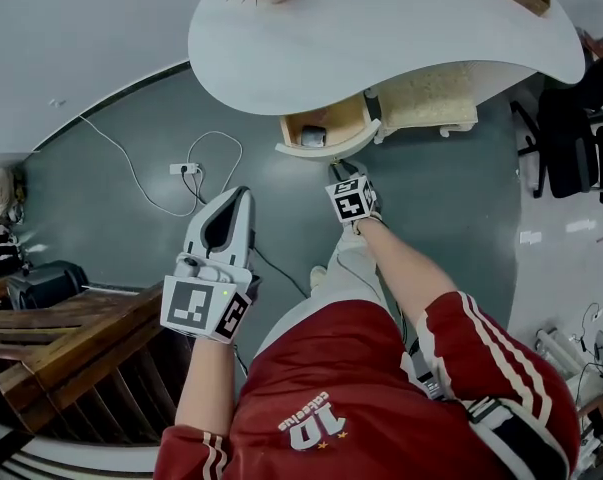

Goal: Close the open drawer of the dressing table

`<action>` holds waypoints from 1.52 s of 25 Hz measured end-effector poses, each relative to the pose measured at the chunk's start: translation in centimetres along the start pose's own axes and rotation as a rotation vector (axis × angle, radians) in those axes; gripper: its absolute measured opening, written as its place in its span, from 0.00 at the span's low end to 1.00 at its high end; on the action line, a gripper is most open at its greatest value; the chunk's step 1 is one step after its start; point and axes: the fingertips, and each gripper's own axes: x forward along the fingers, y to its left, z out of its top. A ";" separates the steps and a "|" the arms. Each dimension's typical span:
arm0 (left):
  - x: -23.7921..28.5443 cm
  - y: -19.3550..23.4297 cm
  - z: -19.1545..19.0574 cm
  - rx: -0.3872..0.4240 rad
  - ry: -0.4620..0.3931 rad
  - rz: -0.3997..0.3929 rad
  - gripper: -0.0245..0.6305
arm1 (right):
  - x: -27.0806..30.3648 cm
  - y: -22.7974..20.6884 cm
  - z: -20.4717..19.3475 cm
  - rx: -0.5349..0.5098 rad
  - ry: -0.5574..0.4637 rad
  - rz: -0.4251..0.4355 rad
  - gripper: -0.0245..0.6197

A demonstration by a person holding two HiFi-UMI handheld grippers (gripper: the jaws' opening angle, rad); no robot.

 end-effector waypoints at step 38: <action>4.0 5.2 0.5 -0.079 -0.013 0.101 0.04 | 5.3 -2.7 6.5 -0.105 -0.041 0.052 0.18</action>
